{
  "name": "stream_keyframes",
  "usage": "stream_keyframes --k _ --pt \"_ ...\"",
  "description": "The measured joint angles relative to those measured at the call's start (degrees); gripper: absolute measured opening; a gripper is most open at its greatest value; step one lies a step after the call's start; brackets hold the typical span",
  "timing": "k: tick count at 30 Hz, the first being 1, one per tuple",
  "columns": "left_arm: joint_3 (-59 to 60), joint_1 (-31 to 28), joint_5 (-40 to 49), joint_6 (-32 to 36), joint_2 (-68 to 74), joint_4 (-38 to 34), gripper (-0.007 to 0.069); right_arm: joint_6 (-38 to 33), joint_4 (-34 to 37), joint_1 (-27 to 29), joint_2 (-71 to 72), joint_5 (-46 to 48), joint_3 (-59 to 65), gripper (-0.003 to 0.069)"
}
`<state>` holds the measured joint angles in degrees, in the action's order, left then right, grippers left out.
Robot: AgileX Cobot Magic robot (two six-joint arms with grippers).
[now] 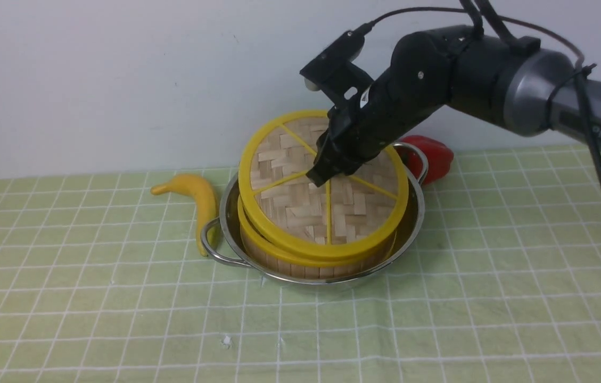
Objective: Place the steamer in the pot on the green tablecloth, and put the lid on the steamer.
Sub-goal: 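Place the bamboo steamer lid onto the steamer basket in the pot with the right gripper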
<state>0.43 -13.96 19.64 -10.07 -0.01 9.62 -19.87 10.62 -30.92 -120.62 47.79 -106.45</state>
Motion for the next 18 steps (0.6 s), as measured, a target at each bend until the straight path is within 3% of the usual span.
stream_keyframes --k 18 --pt "0.0 0.0 0.0 0.0 0.0 0.0 0.0243 -0.8 1.5 0.0 0.0 -3.0 0.0 0.0143"
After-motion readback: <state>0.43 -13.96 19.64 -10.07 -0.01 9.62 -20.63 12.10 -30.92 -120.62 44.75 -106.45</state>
